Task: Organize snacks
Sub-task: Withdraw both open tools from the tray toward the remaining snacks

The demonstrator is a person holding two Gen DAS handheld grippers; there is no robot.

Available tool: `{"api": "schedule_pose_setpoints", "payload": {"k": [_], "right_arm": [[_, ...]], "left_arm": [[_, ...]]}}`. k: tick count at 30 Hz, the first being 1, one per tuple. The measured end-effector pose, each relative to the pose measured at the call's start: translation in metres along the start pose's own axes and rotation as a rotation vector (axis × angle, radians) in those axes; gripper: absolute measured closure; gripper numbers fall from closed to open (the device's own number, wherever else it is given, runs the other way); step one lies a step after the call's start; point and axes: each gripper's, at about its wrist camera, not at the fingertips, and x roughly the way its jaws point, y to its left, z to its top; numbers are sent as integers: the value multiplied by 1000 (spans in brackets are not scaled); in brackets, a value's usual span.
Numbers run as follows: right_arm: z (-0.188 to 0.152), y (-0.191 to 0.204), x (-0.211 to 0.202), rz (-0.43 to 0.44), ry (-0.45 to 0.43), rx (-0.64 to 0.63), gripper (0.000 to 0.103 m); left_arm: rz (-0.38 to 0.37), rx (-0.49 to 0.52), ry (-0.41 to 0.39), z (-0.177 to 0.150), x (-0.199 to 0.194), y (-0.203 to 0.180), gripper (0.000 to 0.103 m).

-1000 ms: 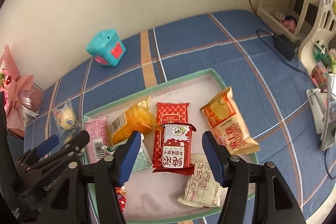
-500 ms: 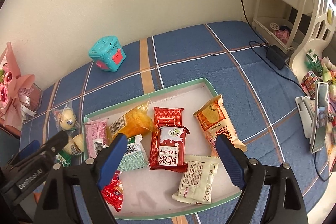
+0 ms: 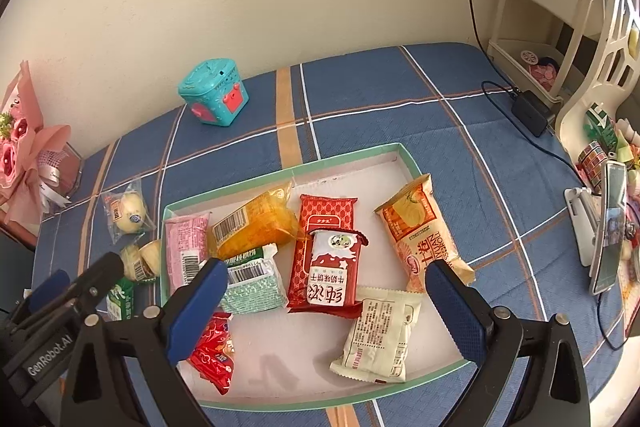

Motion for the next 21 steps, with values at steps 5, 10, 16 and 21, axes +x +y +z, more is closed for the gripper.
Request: {"api": "schedule_pose_setpoints", "payload": {"k": [5,10,16,21], "right_arm": [[-7,3,2,12,23,-3,2],[-17,10,9,15,64,-11,2],[-28,21,17,63,96,-33,2],[-34,34,24,58,112,-80,2]], "left_arm": [[62,-17,1,-6,-1,10,3],[67,-41,30,-12,3,21,3],[63,-68,53,-22,6,34,3],[89,-75,49,-27,8,46,3]]}}
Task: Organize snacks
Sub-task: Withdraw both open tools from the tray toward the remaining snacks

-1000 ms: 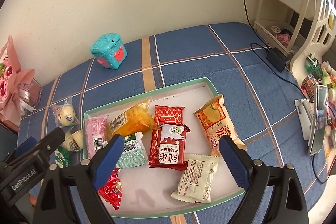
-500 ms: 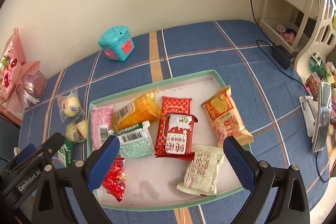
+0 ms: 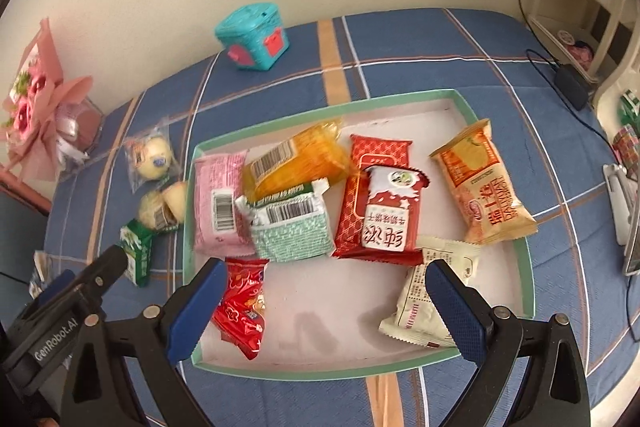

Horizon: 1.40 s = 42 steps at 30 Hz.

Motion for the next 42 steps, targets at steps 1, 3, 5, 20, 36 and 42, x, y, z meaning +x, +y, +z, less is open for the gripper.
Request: {"api": "schedule_pose_setpoints", "payload": {"k": [1,3,5,20,36,42], "right_arm": [[0,3,1,-7,-1,-11,2],[-2,8,4,-7,-1,-34,2],[-2,12,6,10,-6,-46,2],[-2,43,13,103,-78,-92,0],[1,90,32,221,-38,-123,0],[1,97,40,218,-22,-120,0]], "left_arm": [[4,1,-5,0,0,2,3],[8,2,-12,0,1,8,3],[1,-7,-16,2,2,13,3],[-20,-96,-92,14,15,65,3],[-45,-142,-7,15,45,87,3],[-59,-140,21,14,55,87,3]]}}
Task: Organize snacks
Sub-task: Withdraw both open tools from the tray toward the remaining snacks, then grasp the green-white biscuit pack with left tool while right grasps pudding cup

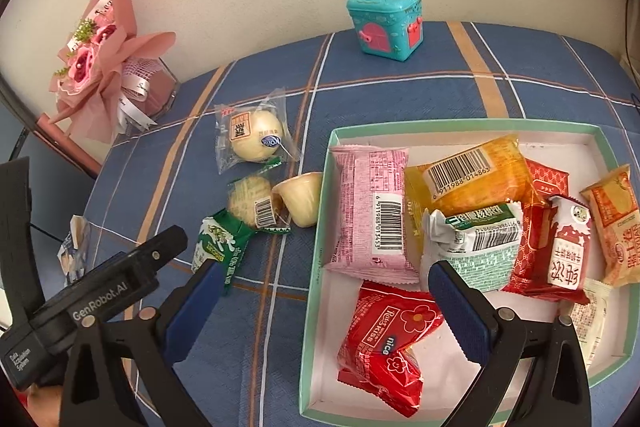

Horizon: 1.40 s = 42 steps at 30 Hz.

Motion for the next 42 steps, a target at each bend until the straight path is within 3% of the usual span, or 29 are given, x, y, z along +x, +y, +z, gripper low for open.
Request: {"api": "schedule_pose_setpoints", "payload": {"k": [5,8,13,24,29,33,37,42], "right_arm": [[0,-2,4,-21,7,9,0],[1,-2,4,-48,5,5,1],[1,-7,6,-61,13,21,4],[1,-8,4,-88,16,15,9],[1,-5,4,-99,16,4,10],[0,-2,4,-98,10,-6,10],[0,2,5,-108,6,-19,11],[-1,6,6,-113,5,-30,19]], "left_arm": [[-24,-14,35,-2,9,0,5],[-34,-4,61,-4,16,-3,13],[-61,15,100,-9,24,-8,14],[-73,26,142,-9,37,-15,39],[-71,-20,146,-5,40,-7,45],[-73,-50,149,-4,41,3,57],[-98,-75,158,-3,44,11,60],[-110,-81,154,-2,43,19,62]]}}
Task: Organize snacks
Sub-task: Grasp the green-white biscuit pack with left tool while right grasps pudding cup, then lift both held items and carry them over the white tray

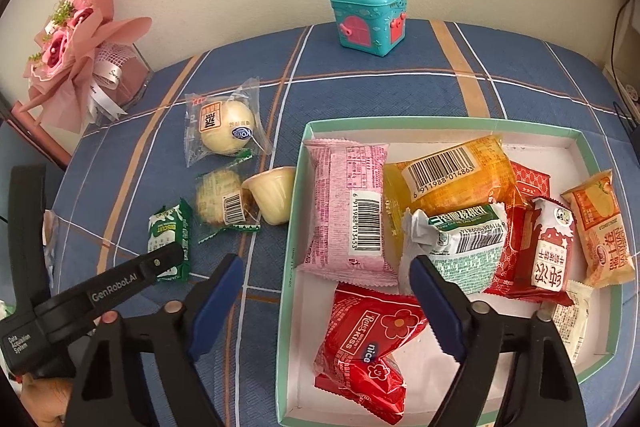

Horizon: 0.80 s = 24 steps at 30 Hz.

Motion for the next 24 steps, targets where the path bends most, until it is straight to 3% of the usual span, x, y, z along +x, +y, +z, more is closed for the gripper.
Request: {"api": "schedule_pose_setpoints", "payload": {"k": [14,24], "right_arm": [[17,26,2,55,-3,-36,46],[45,56,25,19,54,-104,52]], "left_arm": [[-22,-61,-33,16,-9,28,62],[-40,-100,-37,25,-9,43,62]]}}
